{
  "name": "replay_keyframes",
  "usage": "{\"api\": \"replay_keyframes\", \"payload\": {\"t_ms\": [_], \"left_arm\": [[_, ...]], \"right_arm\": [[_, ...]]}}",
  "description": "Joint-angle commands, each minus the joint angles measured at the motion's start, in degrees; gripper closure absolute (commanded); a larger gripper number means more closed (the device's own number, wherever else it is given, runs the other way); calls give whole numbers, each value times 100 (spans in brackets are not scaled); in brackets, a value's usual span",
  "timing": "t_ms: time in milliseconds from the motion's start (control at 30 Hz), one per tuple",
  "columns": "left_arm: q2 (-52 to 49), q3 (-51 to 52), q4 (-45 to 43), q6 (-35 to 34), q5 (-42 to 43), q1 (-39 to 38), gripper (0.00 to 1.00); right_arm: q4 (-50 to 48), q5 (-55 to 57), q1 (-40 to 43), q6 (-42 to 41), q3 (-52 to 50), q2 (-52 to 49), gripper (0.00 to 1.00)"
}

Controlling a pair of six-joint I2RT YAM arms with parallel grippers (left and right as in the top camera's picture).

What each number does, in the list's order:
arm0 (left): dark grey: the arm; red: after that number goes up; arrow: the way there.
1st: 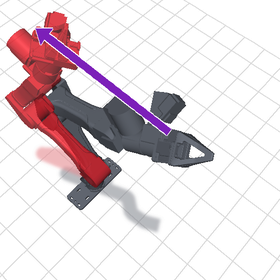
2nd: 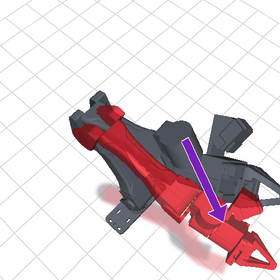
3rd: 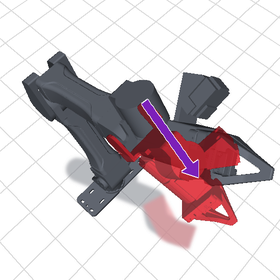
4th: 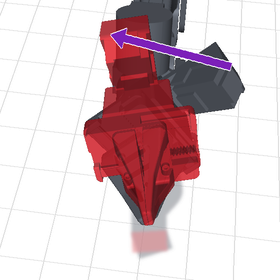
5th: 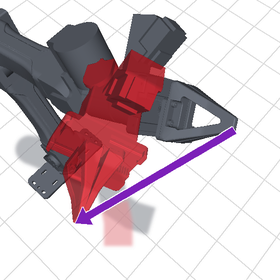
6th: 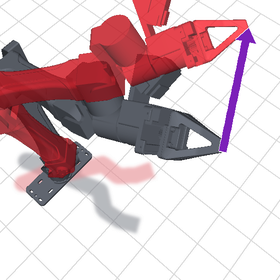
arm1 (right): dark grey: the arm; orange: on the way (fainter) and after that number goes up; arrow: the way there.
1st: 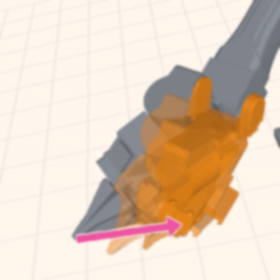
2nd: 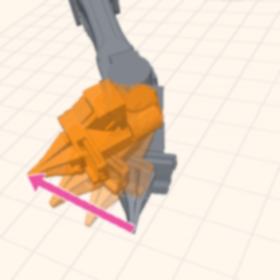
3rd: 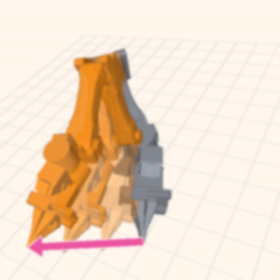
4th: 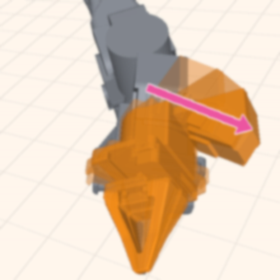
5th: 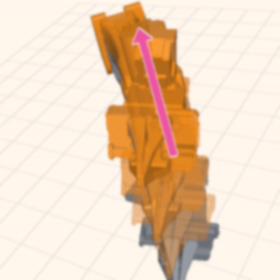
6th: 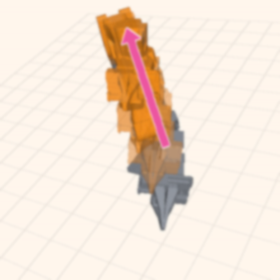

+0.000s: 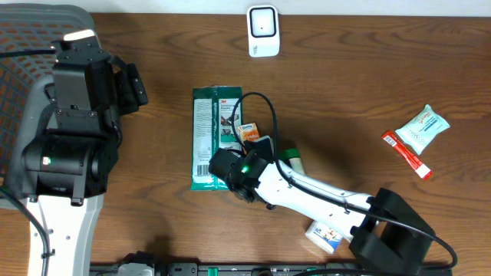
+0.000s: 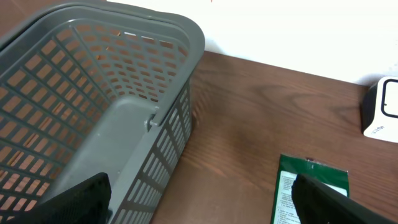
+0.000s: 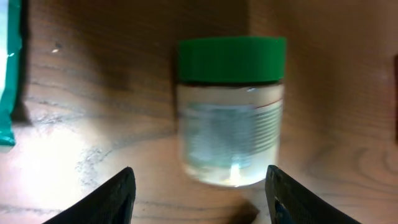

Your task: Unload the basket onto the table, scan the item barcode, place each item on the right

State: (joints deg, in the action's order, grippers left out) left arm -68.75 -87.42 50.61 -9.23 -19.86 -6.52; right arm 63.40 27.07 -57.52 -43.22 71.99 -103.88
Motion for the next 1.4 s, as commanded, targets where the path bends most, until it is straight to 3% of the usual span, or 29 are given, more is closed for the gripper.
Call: {"api": "replay_keyframes", "payload": {"t_ms": [0,300,500,867,1367], "left_arm": [[-11,-42,-4,-52,-76,13,8],[-11,-42,-4,-52,-76,13,8],[-11,-42,-4,-52,-76,13,8],[-11,-42,-4,-52,-76,13,8],[-11,-42,-4,-50,-76,13,8]], "right_arm": [[-39,442,-22,-109,63,-111,37],[-153,439,-17,-94,59,-442,27],[-146,503,-17,-87,59,-566,36],[-149,566,192,-90,-48,-570,29],[-76,-39,551,-175,-81,-570,32]]}}
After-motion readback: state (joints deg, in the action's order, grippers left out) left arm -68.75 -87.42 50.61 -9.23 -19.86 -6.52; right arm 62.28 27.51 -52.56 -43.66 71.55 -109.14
